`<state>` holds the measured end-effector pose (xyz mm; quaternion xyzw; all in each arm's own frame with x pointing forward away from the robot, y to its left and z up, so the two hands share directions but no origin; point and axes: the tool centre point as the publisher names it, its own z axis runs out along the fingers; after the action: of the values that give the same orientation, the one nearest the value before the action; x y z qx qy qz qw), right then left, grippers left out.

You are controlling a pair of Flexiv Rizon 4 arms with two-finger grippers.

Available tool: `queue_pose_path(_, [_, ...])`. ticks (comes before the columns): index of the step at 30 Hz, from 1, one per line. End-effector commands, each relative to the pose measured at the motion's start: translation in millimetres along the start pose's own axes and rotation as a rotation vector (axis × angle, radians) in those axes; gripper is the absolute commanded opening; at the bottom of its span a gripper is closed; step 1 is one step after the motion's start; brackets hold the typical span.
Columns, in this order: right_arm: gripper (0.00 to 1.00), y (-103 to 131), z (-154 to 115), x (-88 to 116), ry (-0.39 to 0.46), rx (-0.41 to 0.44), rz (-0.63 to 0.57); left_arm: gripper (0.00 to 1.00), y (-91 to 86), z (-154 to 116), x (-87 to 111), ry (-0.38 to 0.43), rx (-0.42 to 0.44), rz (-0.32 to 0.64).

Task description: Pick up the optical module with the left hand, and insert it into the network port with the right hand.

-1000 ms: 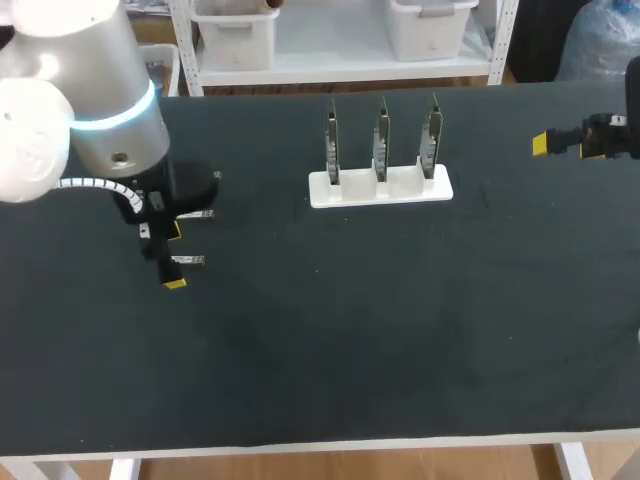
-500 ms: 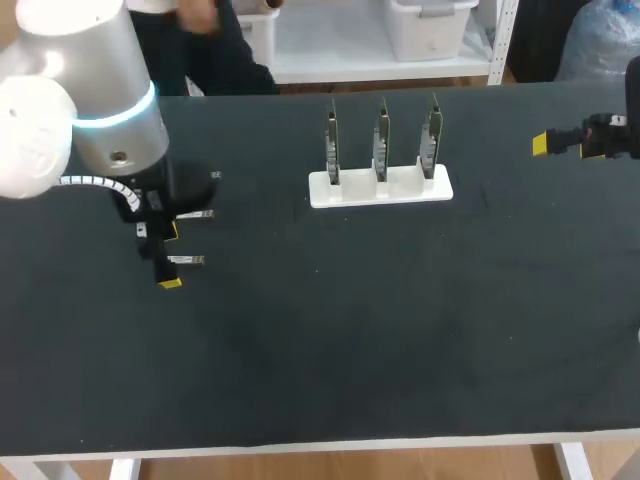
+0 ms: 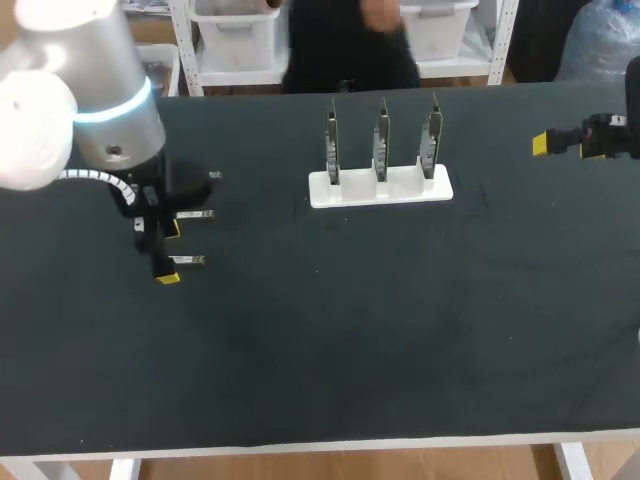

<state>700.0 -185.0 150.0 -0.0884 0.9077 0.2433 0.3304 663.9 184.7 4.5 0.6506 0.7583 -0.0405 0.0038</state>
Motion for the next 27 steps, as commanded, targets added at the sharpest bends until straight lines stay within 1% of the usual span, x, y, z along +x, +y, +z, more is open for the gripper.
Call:
queue_pose_path(1, [1.00, 0.0, 0.0, 0.0, 0.000, 0.000, 0.000, 1.00, 6.4, 1.6, -2.2, 0.006, 0.017, 0.006])
queue_pose_path(8, [1.00, 0.0, 0.0, 0.0, 0.000, 0.000, 0.000, 1.00, 4.3, 6.3, 2.4, 0.006, 0.040, -0.006])
queue_pose_path(14, [1.00, 0.0, 0.0, 0.0, 0.000, 0.000, 0.000, 1.00, 4.2, 6.5, 2.8, 0.011, 0.041, -0.010])
queue_pose_path(17, [1.00, 0.0, 0.0, 0.0, 0.000, 0.000, 0.000, 1.00, 3.5, 4.9, 1.5, 0.026, 0.033, -0.004])
queue_pose_path(27, [1.00, 0.0, 0.0, 0.0, 0.000, 0.000, 0.000, 1.00, 3.5, 4.9, 1.5, 0.026, 0.033, -0.004])
